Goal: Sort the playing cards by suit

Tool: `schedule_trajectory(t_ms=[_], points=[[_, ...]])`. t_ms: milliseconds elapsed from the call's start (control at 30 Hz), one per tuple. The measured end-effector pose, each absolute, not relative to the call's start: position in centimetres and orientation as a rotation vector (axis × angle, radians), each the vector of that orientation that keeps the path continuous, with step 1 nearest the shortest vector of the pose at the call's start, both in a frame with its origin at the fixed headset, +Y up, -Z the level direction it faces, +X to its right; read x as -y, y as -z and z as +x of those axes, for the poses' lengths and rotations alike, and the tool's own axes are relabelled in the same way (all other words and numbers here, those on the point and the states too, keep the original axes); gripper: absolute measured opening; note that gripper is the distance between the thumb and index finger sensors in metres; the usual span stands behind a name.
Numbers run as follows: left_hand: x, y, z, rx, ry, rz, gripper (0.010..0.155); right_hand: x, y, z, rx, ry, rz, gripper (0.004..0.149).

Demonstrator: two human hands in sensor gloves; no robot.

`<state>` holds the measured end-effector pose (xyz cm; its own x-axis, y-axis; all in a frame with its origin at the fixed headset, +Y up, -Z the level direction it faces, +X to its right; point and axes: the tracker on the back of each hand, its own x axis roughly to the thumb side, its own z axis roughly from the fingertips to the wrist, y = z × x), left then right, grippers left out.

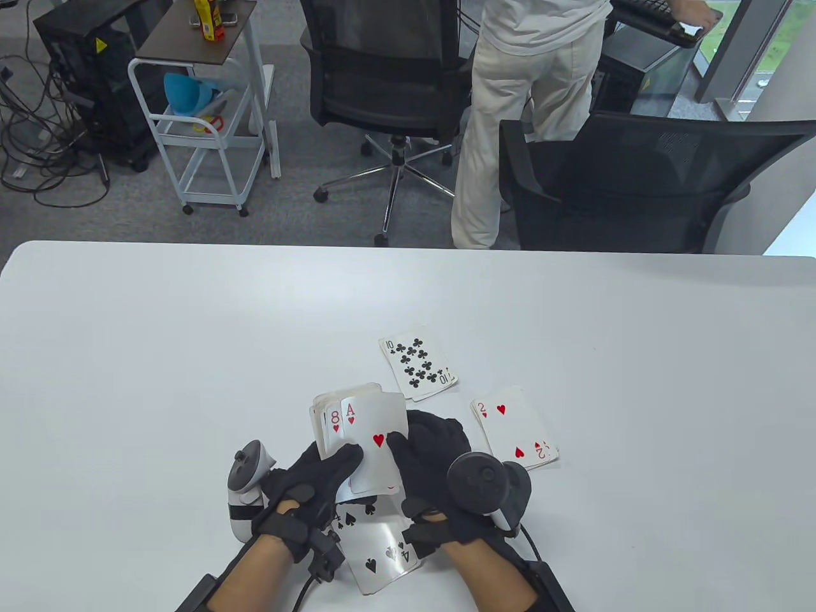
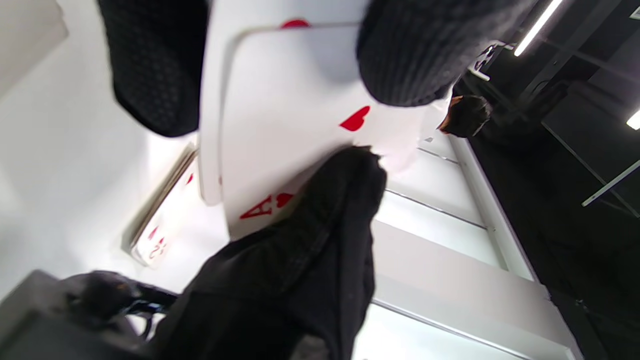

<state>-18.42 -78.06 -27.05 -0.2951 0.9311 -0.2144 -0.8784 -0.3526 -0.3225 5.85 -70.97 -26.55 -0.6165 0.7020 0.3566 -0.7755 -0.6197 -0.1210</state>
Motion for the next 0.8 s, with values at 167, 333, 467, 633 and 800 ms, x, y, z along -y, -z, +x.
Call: schedule_trajectory(t_ms=[167,333,467,633,800], points=[[77.5,27.2,-19.4,0.151,-1.915,-0.37,0.061,71.3,26.7,5.2,0.255,-2.235,0.417,0.048],[77.3,27.5,-20.6,0.127,-1.947,-0.326,0.062,71.5,26.6,4.1,0.218,-2.204,0.4,0.042],[76.7,27.7,-21.7,0.102,-1.957,-0.228,0.061,71.3,27.3,5.0,0.251,-2.232,0.324,0.04],[76.0,27.7,-21.8,0.139,-1.944,-0.215,0.06,71.1,27.8,6.5,0.269,-2.225,0.267,0.039],[75.7,27.4,-21.8,0.156,-1.951,-0.217,0.059,69.8,28.4,9.7,0.356,-2.185,0.166,0.038]])
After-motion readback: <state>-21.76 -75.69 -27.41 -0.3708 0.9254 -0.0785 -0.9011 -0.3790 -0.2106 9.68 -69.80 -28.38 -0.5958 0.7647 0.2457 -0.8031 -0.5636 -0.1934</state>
